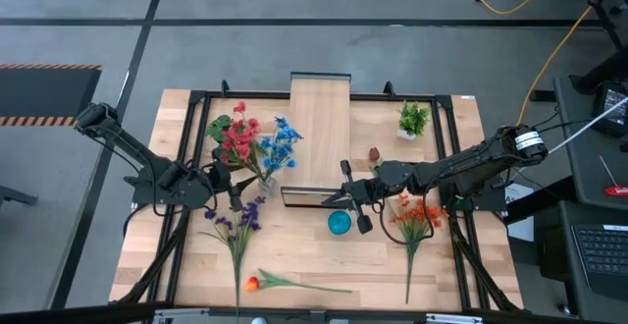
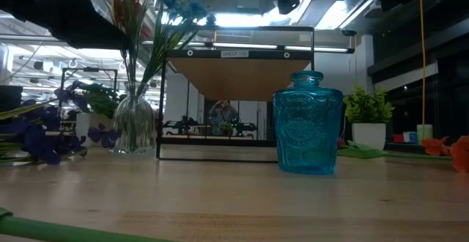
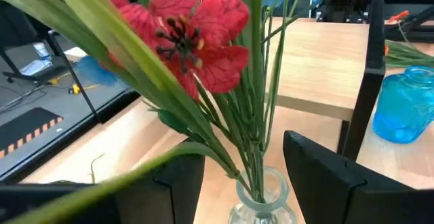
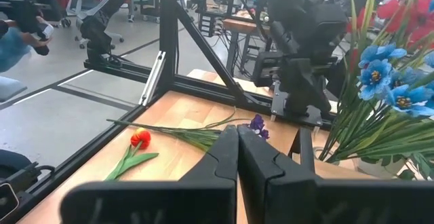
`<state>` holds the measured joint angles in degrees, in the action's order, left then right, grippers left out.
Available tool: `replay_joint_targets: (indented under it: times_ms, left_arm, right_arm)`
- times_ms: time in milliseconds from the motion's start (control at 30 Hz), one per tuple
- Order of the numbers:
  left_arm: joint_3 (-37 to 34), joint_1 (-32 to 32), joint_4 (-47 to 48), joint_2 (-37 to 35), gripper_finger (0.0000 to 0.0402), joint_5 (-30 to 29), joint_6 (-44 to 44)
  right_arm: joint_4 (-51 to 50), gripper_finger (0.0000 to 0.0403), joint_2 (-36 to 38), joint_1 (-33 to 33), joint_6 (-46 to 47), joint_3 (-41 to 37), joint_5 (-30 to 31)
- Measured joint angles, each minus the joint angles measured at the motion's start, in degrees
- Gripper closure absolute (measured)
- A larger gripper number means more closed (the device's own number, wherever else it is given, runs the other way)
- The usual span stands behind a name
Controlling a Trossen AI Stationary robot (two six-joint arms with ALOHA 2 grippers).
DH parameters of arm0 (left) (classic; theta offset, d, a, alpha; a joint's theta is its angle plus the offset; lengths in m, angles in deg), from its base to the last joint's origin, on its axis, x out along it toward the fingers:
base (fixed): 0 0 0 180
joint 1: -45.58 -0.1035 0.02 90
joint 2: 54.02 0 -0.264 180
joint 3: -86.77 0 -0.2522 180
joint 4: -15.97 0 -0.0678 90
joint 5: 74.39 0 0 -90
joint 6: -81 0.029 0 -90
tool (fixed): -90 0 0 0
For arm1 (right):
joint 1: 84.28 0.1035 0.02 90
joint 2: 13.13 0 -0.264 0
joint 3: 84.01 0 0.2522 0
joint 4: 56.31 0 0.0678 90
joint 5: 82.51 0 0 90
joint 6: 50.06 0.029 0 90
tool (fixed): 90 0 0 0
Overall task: Pick and place flowers into a vace then onto a shelf
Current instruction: Put the orange tulip into the transparent vase
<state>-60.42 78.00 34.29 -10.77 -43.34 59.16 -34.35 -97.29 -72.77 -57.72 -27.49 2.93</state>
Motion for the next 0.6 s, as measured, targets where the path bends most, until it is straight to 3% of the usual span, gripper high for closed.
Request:
replay_joint_targets:
  times_ms: [333, 600]
  left_arm:
    - [0.0, 0.8, 1.5, -0.1, 0.021, 3.0, 0.0]
    - [5.6, 3.7, 19.8, -0.8, 0.021, 4.3, -10.8]
  right_arm:
    - [-0.2, 0.0398, 0.0, 0.0, 0.0, 0.0, 0.0]
    - [-1.0, 0.0398, 0.0, 0.0, 0.0, 0.0, 0.0]
